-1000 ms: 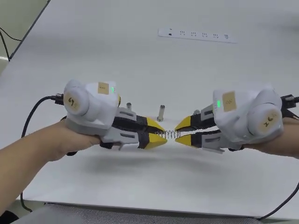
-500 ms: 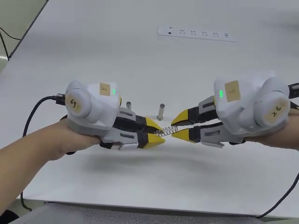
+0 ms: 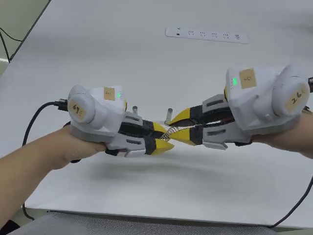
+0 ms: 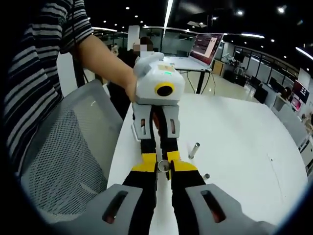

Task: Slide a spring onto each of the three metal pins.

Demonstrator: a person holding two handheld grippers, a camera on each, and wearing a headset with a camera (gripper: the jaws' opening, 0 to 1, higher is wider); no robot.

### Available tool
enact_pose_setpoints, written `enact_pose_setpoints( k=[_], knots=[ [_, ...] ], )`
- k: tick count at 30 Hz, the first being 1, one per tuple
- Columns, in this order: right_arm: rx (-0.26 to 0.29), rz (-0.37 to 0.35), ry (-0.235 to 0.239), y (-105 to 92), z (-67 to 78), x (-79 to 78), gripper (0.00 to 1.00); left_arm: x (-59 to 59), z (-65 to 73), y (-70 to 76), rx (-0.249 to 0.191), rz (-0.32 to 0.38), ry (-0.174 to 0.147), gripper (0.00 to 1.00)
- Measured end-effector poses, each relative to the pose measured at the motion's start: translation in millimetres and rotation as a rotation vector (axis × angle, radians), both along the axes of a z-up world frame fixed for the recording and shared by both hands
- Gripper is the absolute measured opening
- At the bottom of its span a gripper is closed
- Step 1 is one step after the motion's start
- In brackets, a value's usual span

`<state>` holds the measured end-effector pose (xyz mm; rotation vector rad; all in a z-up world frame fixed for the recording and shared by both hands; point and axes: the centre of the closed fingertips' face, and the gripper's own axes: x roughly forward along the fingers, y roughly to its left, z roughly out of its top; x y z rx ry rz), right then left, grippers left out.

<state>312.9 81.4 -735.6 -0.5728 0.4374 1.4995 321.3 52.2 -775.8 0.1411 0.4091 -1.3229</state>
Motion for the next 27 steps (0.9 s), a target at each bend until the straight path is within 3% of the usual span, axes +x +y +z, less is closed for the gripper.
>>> enact_pose_setpoints(
  k=[11,21,25,27],
  knots=[
    [0.077,-0.035,-0.027,12.0,4.4,0.1,0.07,2.2,2.7,-1.6,-0.004,0.017,-0.006,0.03],
    [0.086,-0.029,-0.067,17.2,2.4,1.2,0.07,2.3,1.5,3.0,0.007,0.036,0.000,0.03],
    [0.088,-0.026,-0.056,17.3,3.8,1.0,0.07,0.3,3.9,2.6,-0.020,0.042,0.018,0.04],
    [0.080,-0.019,-0.066,17.3,3.9,0.6,0.07,0.5,4.2,2.8,-0.021,0.045,0.011,0.04]
  ],
)
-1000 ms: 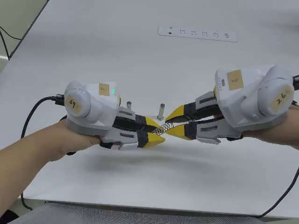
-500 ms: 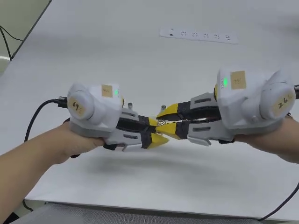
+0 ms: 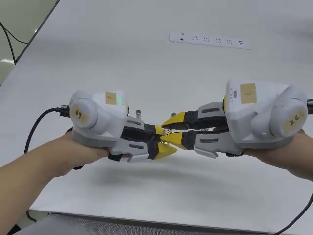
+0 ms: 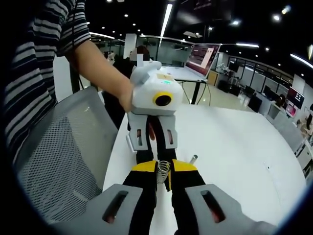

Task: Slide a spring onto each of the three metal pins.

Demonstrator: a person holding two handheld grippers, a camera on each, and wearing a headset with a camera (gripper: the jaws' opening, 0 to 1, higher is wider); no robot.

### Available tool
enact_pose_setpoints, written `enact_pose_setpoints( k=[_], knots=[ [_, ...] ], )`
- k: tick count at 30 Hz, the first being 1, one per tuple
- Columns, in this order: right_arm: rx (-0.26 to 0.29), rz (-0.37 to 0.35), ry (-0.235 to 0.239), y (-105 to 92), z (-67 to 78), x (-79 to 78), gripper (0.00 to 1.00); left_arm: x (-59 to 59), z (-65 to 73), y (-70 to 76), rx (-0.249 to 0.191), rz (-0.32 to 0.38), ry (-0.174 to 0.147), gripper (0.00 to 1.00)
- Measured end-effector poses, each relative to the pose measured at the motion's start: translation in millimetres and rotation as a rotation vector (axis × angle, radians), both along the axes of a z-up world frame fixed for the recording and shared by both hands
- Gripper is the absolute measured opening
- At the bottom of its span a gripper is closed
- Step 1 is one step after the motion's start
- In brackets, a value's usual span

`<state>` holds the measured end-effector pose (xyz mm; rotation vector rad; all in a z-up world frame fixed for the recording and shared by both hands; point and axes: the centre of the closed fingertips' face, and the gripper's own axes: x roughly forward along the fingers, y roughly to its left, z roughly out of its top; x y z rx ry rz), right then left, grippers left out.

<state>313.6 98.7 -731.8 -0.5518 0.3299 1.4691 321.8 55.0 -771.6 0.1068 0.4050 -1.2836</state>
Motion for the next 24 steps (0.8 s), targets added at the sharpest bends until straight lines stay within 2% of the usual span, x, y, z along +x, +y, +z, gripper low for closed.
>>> enact_pose_setpoints(
  k=[14,24],
  knots=[
    [-0.012,-0.007,-0.012,-2.1,0.5,3.4,0.07,1.9,-2.8,3.8,0.004,0.024,0.004,0.08],
    [-0.035,-0.007,-0.033,-4.7,-2.5,7.3,0.07,9.2,-2.4,11.4,-0.001,0.070,0.006,0.13]
  ],
)
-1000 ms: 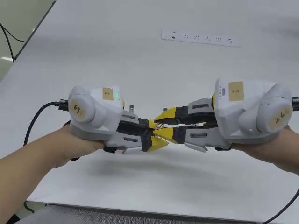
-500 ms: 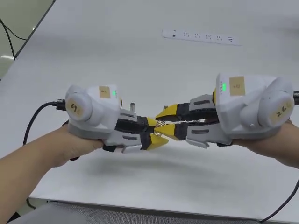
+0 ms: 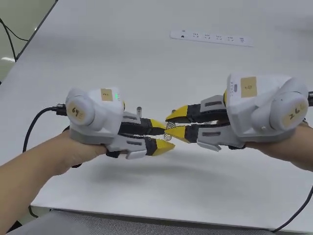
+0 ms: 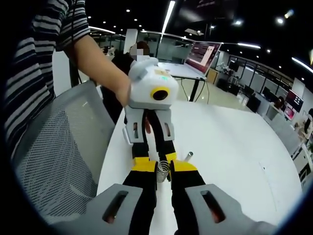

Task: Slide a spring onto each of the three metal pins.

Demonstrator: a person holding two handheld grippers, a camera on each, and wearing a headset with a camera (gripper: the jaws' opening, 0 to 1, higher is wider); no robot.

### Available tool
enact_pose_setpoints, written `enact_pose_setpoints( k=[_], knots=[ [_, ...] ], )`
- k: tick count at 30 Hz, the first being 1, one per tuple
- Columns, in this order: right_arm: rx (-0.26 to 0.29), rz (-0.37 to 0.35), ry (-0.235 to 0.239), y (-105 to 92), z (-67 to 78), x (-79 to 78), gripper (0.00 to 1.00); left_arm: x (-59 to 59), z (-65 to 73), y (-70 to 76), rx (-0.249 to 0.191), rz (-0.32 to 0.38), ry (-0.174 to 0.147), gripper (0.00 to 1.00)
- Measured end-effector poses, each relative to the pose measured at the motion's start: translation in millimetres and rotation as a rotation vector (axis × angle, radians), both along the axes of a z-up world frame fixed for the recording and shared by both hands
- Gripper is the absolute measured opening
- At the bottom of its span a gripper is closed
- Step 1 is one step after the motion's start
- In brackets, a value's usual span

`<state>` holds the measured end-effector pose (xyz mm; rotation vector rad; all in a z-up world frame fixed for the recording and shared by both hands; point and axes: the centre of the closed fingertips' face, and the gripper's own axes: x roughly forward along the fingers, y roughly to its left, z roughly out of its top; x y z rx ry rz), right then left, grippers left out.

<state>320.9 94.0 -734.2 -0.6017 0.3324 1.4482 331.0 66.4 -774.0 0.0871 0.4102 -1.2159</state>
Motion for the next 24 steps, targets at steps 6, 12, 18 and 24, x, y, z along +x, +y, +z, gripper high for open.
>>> enact_pose_setpoints(
  k=[6,12,18,24],
  knots=[
    [-0.009,-0.011,-0.003,-1.9,-2.6,3.5,0.07,1.9,0.6,3.7,-0.005,0.020,0.006,0.16],
    [-0.005,-0.025,-0.007,-3.0,-1.9,6.5,0.07,4.4,1.0,8.0,-0.005,0.042,0.005,0.21],
    [-0.008,-0.042,-0.014,-5.0,-2.8,10.9,0.07,7.4,2.5,13.9,-0.007,0.069,0.001,0.27],
    [-0.008,-0.049,-0.021,-4.8,-2.7,13.8,0.07,8.0,1.8,21.7,-0.001,0.089,0.003,0.31]
  ],
)
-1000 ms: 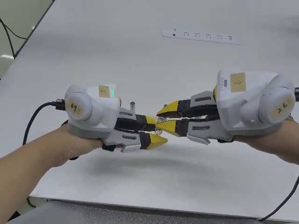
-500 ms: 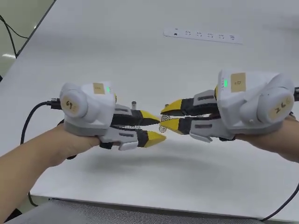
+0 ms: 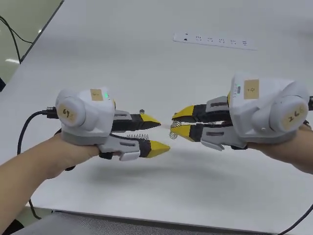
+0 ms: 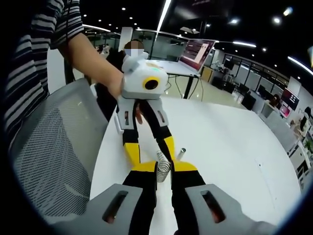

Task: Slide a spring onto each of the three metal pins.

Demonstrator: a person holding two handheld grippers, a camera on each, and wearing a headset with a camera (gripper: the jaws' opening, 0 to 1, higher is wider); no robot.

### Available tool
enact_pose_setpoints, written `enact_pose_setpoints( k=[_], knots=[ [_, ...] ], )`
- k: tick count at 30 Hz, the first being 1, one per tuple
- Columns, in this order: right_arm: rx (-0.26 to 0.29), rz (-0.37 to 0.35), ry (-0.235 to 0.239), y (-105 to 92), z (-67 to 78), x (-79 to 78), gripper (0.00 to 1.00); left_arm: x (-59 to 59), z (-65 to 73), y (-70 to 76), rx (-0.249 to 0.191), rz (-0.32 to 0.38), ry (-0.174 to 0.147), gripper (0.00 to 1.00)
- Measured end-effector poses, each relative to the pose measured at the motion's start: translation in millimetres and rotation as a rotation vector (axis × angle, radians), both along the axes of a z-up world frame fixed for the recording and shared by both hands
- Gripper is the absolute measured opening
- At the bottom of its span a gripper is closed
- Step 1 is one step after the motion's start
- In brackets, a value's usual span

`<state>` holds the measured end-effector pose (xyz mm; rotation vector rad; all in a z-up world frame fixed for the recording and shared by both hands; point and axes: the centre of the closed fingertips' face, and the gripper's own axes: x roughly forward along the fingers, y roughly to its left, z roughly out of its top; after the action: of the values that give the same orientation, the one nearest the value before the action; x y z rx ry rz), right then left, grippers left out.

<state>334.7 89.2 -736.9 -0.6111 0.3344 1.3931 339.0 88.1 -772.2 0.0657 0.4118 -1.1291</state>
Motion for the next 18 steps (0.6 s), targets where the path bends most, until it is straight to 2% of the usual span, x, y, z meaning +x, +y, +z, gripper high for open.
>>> enact_pose_setpoints(
  k=[7,9,18],
  knots=[
    [-0.003,-0.012,-0.005,-0.6,-1.4,4.0,0.07,0.6,-0.7,9.3,0.004,0.026,0.006,0.35],
    [-0.007,-0.015,-0.008,-1.4,-2.5,5.1,0.07,1.3,1.4,13.0,-0.007,0.040,0.008,0.37],
    [-0.013,-0.024,-0.010,-2.4,-5.3,7.0,0.07,6.0,0.9,30.8,0.002,0.092,0.003,0.46]
  ],
)
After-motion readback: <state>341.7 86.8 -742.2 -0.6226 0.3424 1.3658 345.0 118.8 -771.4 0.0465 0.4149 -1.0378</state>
